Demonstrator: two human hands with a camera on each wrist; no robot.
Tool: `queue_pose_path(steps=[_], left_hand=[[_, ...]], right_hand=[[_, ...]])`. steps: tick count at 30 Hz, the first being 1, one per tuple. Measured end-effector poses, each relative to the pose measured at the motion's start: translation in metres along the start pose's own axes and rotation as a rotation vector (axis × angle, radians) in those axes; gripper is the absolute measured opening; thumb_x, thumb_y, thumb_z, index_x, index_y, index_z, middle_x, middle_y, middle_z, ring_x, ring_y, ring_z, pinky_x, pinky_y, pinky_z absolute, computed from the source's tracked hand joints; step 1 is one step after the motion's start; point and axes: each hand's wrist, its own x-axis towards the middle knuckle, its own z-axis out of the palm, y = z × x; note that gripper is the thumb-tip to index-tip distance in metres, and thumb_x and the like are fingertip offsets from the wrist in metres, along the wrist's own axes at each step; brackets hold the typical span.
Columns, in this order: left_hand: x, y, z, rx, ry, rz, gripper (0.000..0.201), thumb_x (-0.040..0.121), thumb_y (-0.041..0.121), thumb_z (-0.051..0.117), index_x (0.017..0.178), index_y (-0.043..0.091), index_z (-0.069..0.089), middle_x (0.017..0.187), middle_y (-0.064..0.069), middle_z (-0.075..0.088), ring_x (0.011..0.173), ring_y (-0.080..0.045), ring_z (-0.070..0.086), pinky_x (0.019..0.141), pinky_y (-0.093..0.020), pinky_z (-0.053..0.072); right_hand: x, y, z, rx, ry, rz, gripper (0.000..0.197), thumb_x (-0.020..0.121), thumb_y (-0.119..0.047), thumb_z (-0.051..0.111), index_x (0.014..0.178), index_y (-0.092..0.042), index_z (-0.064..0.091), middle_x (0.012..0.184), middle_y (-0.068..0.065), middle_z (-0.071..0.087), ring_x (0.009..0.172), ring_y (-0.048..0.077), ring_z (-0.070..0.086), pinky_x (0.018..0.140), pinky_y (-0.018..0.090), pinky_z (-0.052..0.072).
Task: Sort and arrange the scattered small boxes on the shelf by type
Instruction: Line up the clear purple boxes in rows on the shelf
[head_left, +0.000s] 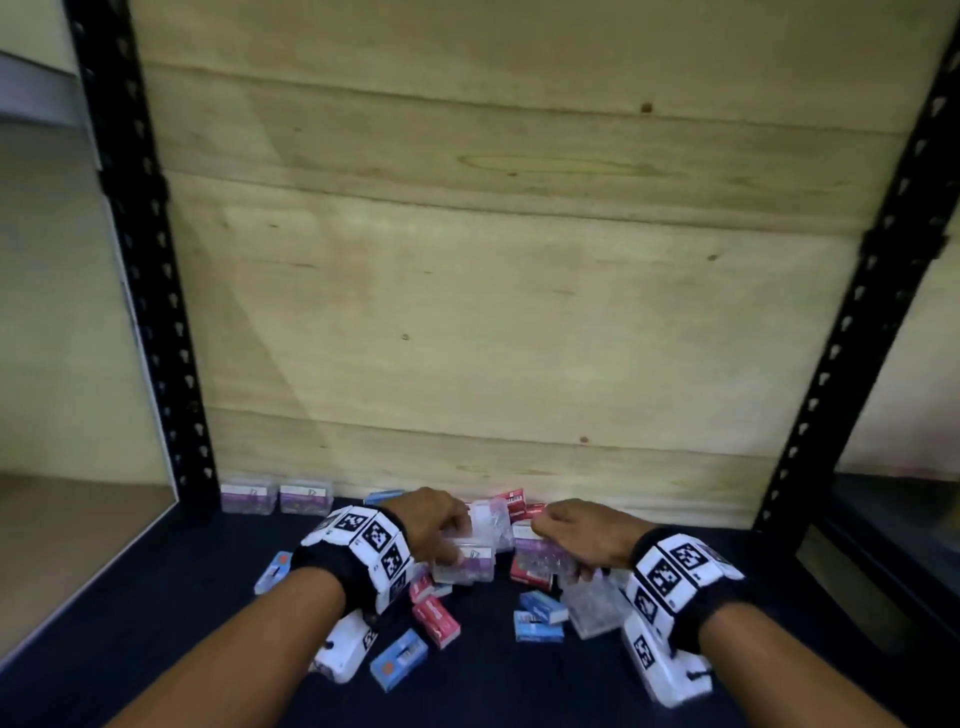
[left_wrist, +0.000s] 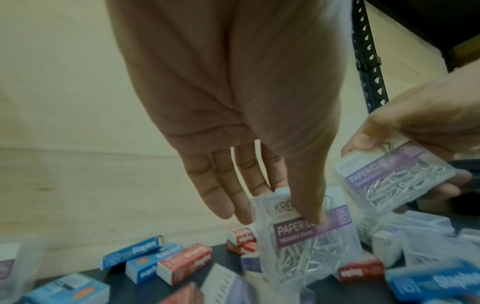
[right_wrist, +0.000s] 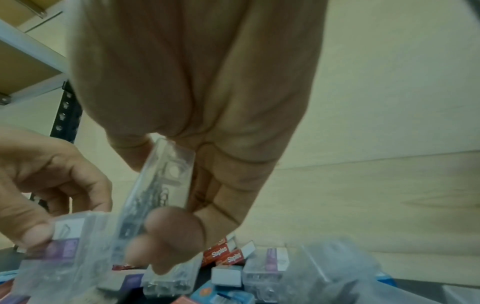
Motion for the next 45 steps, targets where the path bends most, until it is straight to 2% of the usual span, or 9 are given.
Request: queue_pose_path(steps=[2,7,11,15,18,24,29,34,45], left_hand=[[-0.003,-0.006,-0.007,-0.019,0.019,-0.013,0.035,0.087,0.028,0.068,0.121,0.02,0.061,0.118,0.001,0.062,0.103,-0.017,0.06,0.08,-0.023,0.045],[-0.015,-0.039,-0.025,-0.002,0.048,-0.065,0.035,0.089,0.025,0.066,0.122,0.019,0.06,0.121,0.002,0.06,0.097,-0.012,0.055,0.078,-0.019,0.04],[-0.029,-0.083,-0.032,0.021,0.053,-0.137,0.034,0.087,0.026,0.068,0.12,0.021,0.06,0.121,0.0,0.06,0.103,-0.015,0.057,0.08,-0.02,0.041],[-0.045,-0.127,-0.035,0.038,0.06,-0.215,0.033,0.086,0.025,0.069,0.118,0.021,0.062,0.121,0.001,0.061,0.106,-0.016,0.057,0.083,-0.022,0.043],[-0.056,-0.157,-0.036,0.063,0.027,-0.278,0.035,0.086,0.024,0.069,0.12,0.02,0.061,0.122,0.0,0.059,0.11,-0.018,0.057,0.085,-0.024,0.044],[-0.073,-0.213,-0.035,0.025,0.037,-0.368,0.031,0.085,0.02,0.071,0.115,0.019,0.064,0.117,-0.002,0.062,0.103,-0.017,0.059,0.077,-0.019,0.042],[-0.079,-0.244,-0.035,0.005,0.032,-0.402,0.033,0.084,0.02,0.073,0.116,0.019,0.064,0.114,-0.001,0.062,0.1,-0.016,0.06,0.083,-0.024,0.047],[-0.078,-0.259,-0.037,-0.002,0.038,-0.388,0.031,0.084,0.021,0.072,0.114,0.02,0.065,0.103,0.004,0.06,0.088,-0.009,0.054,0.076,-0.019,0.044],[-0.076,-0.275,-0.03,-0.039,0.104,-0.371,0.033,0.081,0.019,0.075,0.113,0.022,0.067,0.112,0.0,0.062,0.101,-0.017,0.06,0.084,-0.028,0.051]], right_hand=[[0.005,-0.002,0.0,-0.026,0.032,-0.037,0.03,0.104,-0.042,0.036,0.094,-0.017,0.05,0.075,0.002,0.051,0.051,0.005,0.056,0.052,0.021,0.041],[0.032,-0.01,0.005,-0.089,0.088,-0.084,0.031,0.1,-0.051,0.044,0.109,-0.023,0.054,0.096,-0.003,0.067,0.078,0.011,0.064,0.075,0.028,0.049],[0.055,-0.031,0.016,-0.015,0.062,-0.092,0.035,0.098,-0.034,0.055,0.128,-0.018,0.047,0.083,-0.005,0.066,0.052,-0.002,0.058,0.051,0.013,0.043],[0.082,-0.057,0.027,-0.08,0.089,-0.145,0.03,0.091,-0.04,0.06,0.117,-0.029,0.049,0.104,-0.005,0.062,0.086,0.012,0.061,0.074,0.022,0.046],[0.1,-0.079,0.037,-0.078,0.072,-0.197,0.027,0.091,-0.036,0.061,0.113,-0.028,0.049,0.11,-0.004,0.062,0.091,0.014,0.06,0.08,0.026,0.047],[0.139,-0.126,0.063,-0.155,0.068,-0.244,0.026,0.087,-0.039,0.065,0.105,-0.032,0.048,0.113,0.003,0.062,0.092,0.019,0.06,0.076,0.028,0.046],[0.166,-0.162,0.08,-0.239,0.065,-0.313,0.036,0.09,-0.031,0.067,0.121,-0.02,0.055,0.123,0.005,0.058,0.103,0.02,0.056,0.084,0.028,0.045],[0.19,-0.185,0.094,-0.288,0.079,-0.293,0.041,0.088,-0.03,0.071,0.126,-0.019,0.059,0.127,0.006,0.057,0.113,0.024,0.057,0.087,0.026,0.044],[0.208,-0.203,0.111,-0.35,0.067,-0.266,0.044,0.09,-0.031,0.068,0.13,-0.015,0.058,0.131,0.008,0.056,0.116,0.025,0.056,0.086,0.027,0.043]])
